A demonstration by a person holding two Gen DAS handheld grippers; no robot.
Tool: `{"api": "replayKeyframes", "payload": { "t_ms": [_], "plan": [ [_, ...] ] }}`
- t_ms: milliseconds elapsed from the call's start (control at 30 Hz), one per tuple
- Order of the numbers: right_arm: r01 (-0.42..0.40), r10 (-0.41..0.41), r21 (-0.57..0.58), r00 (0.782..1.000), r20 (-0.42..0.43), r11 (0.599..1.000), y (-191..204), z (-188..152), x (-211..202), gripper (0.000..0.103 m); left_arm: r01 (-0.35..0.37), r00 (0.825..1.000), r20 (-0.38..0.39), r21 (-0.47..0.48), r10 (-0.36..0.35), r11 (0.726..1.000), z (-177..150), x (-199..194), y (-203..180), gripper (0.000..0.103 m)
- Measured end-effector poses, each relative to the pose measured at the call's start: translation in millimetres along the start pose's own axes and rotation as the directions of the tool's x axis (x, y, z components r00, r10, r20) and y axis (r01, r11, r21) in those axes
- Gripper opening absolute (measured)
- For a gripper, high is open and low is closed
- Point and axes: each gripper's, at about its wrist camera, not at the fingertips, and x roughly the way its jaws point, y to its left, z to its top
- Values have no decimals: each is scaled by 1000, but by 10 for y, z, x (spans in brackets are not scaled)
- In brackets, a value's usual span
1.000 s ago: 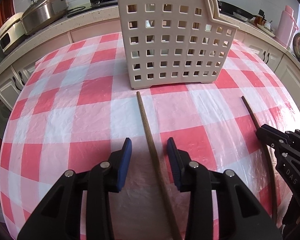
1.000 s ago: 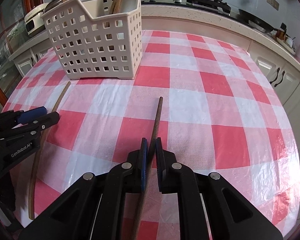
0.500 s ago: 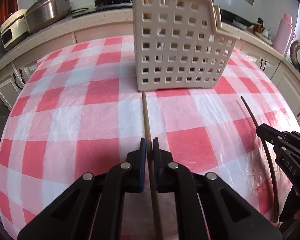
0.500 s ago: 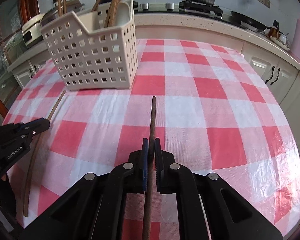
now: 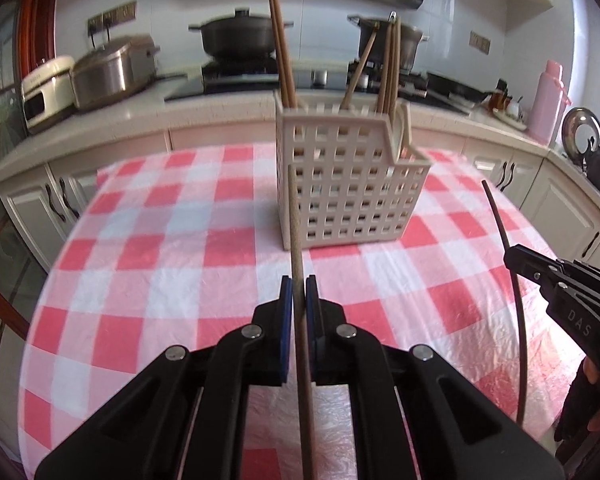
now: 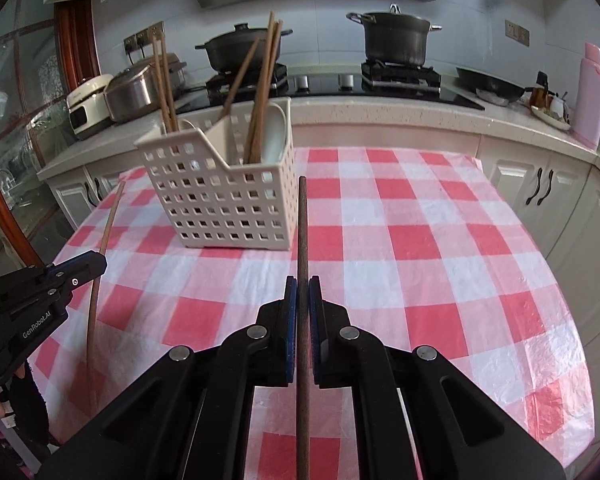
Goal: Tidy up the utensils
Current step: 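Lift both held chopsticks upright and carry them over the basket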
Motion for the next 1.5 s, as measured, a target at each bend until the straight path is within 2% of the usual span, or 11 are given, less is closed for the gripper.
{"api": "replayKeyframes", "payload": {
  "t_ms": [267, 867, 1500],
  "plan": [
    [-16, 16, -1, 997, 82, 1000, 51, 97, -291, 6, -11, 996, 92, 18, 9, 1000, 66, -358, -26, 7],
    [-34, 35, -10, 982, 184, 999, 137, 198, -671, 6, -15, 980, 198, 16, 11, 1000, 119, -789, 15, 7],
    [-39, 49, -45, 970, 238, 998, 255, 319, -815, 6, -32, 971, 238, 37, 22, 999, 215, -927, 34, 6]
  ]
}}
